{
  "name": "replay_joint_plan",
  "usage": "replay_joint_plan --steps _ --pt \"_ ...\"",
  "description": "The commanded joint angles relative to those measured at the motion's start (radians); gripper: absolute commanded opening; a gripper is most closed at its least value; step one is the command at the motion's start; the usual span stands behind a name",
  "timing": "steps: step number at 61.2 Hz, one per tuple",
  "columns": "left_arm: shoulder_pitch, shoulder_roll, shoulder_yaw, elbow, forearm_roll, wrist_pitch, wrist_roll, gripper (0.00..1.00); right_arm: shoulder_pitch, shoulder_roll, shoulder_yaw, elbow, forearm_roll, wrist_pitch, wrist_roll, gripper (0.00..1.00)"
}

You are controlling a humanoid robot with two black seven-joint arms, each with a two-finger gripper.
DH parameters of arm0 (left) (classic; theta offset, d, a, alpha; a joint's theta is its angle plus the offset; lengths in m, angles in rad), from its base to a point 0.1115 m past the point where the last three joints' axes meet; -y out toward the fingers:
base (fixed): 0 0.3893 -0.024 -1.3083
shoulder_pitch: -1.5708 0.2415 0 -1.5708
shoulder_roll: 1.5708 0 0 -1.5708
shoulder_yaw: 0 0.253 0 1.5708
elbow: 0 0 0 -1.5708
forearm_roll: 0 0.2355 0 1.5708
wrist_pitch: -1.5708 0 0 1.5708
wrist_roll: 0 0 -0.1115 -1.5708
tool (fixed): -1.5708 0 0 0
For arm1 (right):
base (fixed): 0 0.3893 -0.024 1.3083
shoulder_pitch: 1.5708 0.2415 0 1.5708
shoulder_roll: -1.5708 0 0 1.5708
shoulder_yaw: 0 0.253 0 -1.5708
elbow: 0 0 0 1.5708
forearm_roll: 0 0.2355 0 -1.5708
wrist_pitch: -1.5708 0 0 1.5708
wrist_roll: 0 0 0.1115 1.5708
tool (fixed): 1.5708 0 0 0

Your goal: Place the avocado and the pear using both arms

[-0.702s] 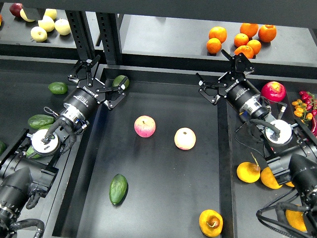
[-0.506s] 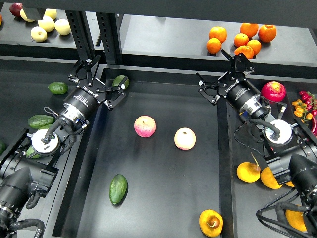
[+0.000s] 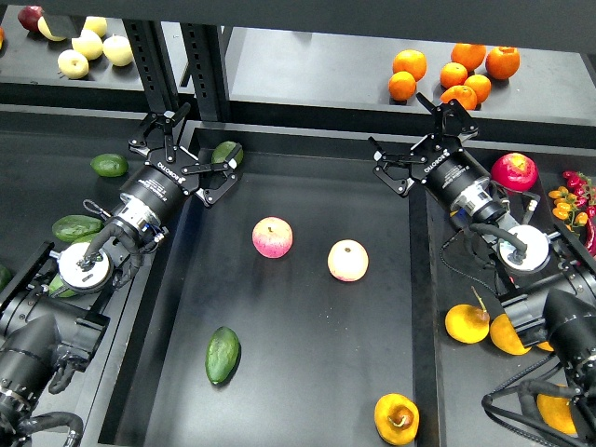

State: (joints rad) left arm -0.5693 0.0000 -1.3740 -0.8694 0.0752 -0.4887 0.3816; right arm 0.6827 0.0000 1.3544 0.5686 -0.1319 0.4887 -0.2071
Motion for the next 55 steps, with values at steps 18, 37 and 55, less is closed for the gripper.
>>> replay_joint_plan --steps 18,37,55 --pt "-0.202 0.191 0.429 0.003 -0.037 0.000 0.107 0.96 0.000 0.000 0.000 -0.003 0.000 0.000 0.000 1.00" --pt "-0.339 0.354 0.822 -0.005 -0.025 0.000 0.107 0.94 0.001 0.000 0.002 -0.001 0.000 0.000 0.000 1.00" --pt "-0.351 0.405 1.087 -0.040 0.185 0.000 0.107 0.91 0.000 0.000 0.003 -0.004 0.000 0.000 0.000 1.00"
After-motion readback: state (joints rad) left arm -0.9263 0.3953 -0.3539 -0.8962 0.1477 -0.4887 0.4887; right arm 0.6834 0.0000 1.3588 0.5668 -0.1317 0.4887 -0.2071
